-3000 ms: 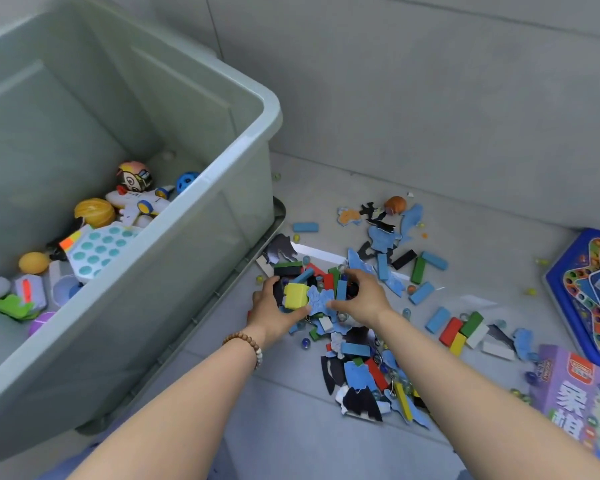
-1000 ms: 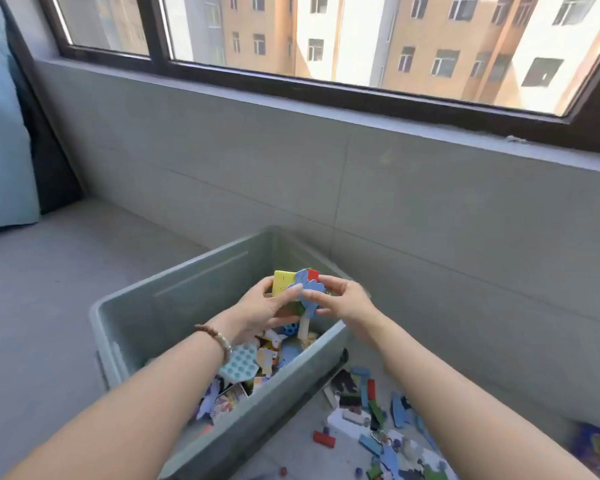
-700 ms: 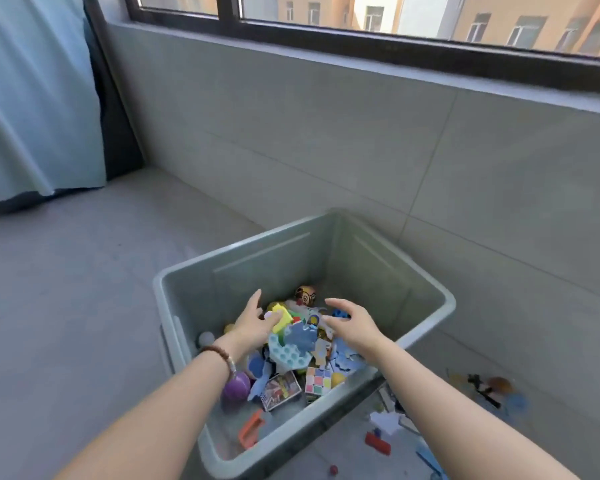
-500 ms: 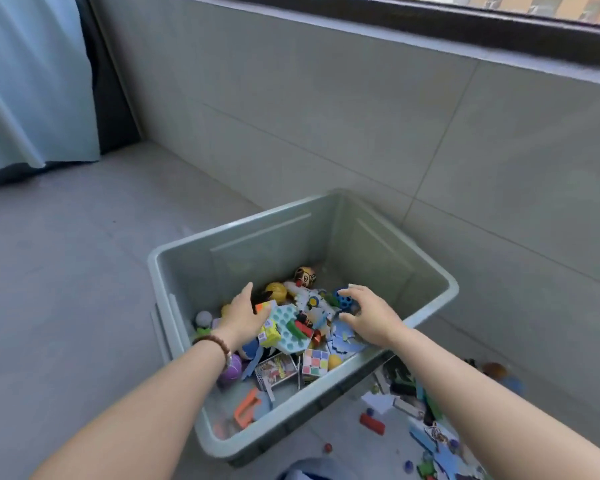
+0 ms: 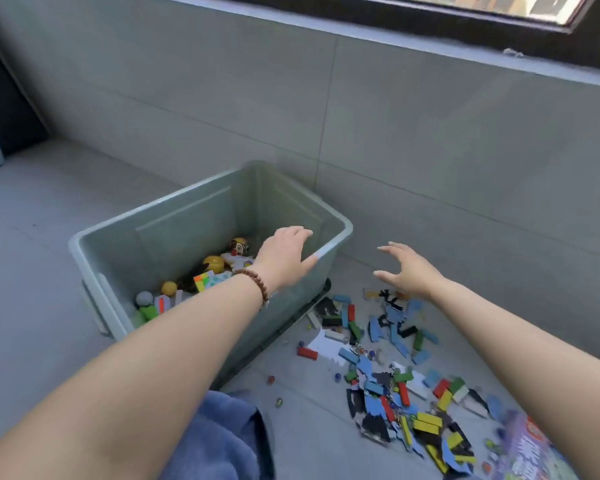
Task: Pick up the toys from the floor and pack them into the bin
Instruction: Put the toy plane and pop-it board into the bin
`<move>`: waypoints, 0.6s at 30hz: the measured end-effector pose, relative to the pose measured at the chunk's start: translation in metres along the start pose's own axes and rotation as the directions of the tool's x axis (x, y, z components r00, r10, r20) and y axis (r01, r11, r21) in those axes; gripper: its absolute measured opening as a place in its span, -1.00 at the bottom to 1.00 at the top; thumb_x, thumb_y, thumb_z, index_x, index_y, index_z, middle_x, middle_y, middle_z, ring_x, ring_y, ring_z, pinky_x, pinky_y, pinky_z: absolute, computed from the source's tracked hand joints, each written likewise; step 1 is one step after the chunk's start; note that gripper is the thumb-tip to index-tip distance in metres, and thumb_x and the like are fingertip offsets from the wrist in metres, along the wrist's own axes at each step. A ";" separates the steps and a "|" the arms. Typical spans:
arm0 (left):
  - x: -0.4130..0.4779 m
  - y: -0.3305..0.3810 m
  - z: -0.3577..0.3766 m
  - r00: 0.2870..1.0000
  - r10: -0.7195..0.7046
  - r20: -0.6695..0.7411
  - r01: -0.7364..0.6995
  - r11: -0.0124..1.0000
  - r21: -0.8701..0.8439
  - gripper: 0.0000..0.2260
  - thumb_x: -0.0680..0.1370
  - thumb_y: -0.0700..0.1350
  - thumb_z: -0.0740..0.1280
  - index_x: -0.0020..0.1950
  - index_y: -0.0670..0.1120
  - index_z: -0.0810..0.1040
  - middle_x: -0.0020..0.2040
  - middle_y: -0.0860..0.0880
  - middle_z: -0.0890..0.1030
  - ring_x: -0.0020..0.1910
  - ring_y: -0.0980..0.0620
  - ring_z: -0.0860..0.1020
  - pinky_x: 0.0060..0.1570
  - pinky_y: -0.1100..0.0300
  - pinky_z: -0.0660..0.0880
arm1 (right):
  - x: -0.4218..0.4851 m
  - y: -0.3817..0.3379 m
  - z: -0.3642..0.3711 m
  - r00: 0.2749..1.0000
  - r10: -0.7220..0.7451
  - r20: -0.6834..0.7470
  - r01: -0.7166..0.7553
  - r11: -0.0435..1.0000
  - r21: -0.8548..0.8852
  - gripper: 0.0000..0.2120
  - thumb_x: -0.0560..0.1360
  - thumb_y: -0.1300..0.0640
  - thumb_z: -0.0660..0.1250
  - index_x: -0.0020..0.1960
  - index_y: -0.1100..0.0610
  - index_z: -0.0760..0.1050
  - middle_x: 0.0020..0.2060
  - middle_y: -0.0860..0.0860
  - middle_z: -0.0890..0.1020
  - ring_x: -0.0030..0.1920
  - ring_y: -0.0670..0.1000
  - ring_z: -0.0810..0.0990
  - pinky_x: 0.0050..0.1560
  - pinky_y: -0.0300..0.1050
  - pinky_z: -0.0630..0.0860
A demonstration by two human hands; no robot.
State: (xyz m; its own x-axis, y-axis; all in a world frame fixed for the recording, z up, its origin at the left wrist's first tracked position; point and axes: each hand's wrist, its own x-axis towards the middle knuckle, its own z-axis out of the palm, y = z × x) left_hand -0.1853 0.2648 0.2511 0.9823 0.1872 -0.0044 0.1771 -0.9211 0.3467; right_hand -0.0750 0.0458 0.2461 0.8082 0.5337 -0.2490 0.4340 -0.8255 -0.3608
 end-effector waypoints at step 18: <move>0.009 -0.057 0.094 0.991 0.089 0.103 -0.119 0.935 0.334 0.02 0.41 0.18 0.40 0.51 0.03 -0.34 0.57 0.00 -0.16 0.53 -0.07 0.05 0.45 0.07 0.20 | 0.033 0.038 0.115 0.971 -0.010 0.238 -0.053 0.964 0.259 -0.37 0.52 -0.15 0.25 0.50 -0.03 0.12 0.53 -0.03 0.07 0.52 -0.01 0.06 0.48 -0.05 0.06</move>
State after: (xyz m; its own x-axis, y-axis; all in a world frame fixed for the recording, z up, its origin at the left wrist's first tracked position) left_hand -0.1806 0.2872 0.1432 0.9952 0.0684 -0.0700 0.0694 -0.9975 0.0118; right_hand -0.0776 0.0533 0.1208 0.6858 0.5706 -0.4518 0.2725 -0.7769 -0.5676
